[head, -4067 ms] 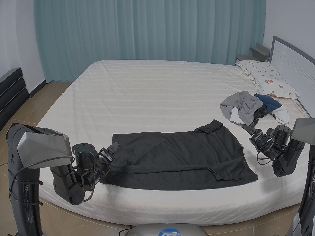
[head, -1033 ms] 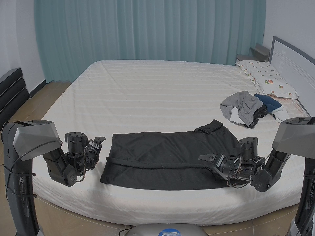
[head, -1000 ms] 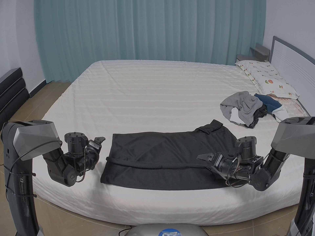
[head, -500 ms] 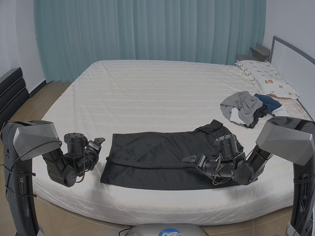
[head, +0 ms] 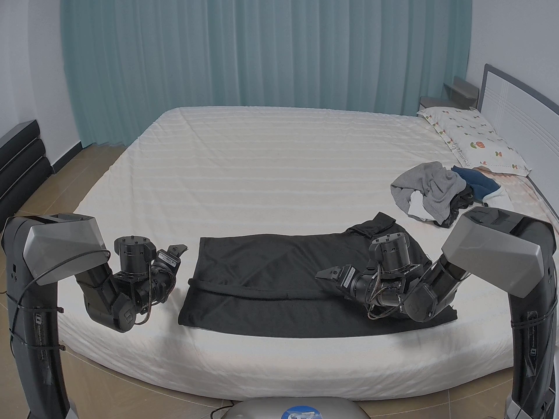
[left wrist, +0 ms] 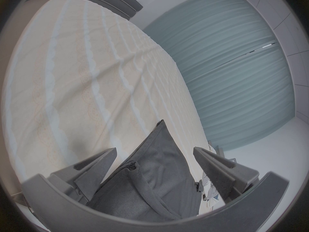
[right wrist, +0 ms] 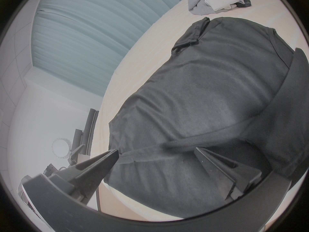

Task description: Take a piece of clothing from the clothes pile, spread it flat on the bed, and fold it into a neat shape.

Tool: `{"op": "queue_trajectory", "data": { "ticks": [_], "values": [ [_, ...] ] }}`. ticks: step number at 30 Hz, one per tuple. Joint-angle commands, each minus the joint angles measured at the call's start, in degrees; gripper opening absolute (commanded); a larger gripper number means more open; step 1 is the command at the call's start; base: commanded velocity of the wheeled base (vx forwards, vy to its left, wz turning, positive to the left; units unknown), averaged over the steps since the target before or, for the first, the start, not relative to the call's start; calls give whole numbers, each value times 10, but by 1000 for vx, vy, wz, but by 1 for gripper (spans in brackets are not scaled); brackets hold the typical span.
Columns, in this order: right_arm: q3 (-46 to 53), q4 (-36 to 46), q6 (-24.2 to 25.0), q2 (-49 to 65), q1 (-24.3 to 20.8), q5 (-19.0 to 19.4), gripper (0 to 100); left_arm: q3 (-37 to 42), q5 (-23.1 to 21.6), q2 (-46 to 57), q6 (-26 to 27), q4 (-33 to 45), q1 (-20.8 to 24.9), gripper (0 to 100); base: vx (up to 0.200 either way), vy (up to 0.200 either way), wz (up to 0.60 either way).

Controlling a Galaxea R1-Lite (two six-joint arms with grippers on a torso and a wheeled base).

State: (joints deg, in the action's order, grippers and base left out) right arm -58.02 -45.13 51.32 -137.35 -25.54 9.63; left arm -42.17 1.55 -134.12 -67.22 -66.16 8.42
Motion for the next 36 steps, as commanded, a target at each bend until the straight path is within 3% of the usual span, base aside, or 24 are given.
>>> {"op": "queue_trajectory", "data": {
  "ticks": [1, 14, 20, 25, 29, 36],
  "values": [
    [-33, 9, 0, -23, 1, -9, 100, 0, 0, -1, 0, 0, 0, 100, 0, 0, 0],
    [-71, 13, 3, -21, 3, -20, 100, 0, 0, -1, 0, 0, 1, 100, 0, 0, 0],
    [-30, 13, 2, 26, 3, -19, 100, 1, 0, 15, -1, 0, 5, 100, 0, 0, 0],
    [22, 11, 4, 67, 18, -18, 100, 18, 0, 46, -1, 3, 43, 100, 0, 0, 0],
    [83, 2, 5, 111, 54, -11, 100, 25, 3, 57, 2, 15, 78, 100, 0, 0, 0],
    [194, -101, 15, 143, 154, 25, 100, 15, 4, 63, 22, 106, 118, 100, 0, 0, 0]
  ]
}}
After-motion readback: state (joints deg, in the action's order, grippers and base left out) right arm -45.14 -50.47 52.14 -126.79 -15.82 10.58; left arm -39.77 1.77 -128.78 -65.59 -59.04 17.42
